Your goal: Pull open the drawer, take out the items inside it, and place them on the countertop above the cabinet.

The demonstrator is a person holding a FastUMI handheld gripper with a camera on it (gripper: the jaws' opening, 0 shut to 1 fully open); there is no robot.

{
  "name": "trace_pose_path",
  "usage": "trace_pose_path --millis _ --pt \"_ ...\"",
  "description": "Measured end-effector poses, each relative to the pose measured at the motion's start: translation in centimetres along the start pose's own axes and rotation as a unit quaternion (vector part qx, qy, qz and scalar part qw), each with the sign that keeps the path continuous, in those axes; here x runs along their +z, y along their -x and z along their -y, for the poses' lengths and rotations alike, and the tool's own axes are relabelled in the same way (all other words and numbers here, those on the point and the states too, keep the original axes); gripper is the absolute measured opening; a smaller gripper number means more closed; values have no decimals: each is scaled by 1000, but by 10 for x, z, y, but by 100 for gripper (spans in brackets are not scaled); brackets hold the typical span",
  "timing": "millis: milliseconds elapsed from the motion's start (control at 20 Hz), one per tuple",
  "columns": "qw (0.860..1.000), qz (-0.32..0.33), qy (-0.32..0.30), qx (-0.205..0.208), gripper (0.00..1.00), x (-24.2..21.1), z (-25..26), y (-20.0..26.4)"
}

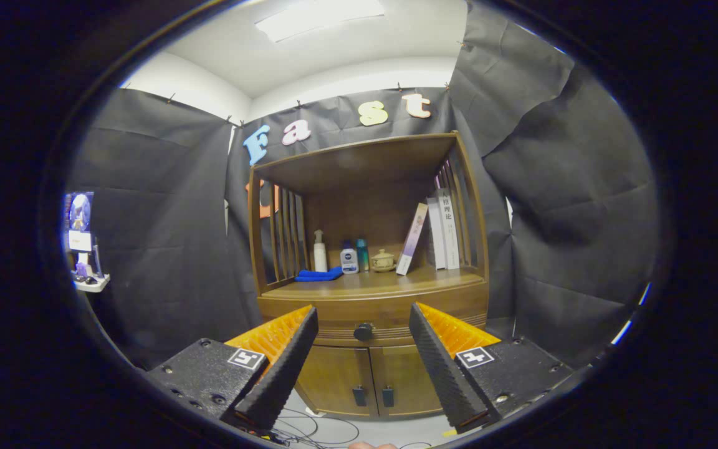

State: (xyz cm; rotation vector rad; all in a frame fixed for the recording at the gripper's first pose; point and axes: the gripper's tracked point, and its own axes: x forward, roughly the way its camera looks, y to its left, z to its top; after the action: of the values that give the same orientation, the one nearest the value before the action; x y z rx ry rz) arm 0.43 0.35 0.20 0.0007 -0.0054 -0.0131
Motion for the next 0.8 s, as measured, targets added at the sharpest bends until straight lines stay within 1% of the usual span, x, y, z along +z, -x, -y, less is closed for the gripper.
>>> trace_pose_path --millis 350,550,800 --pt "1000 -13 5 1 97 -14 -6 -10" --pt "1000 -16 -5 1 97 -20 -7 -22" --pt "1000 -23 1 0 97 -35 -10 -44"
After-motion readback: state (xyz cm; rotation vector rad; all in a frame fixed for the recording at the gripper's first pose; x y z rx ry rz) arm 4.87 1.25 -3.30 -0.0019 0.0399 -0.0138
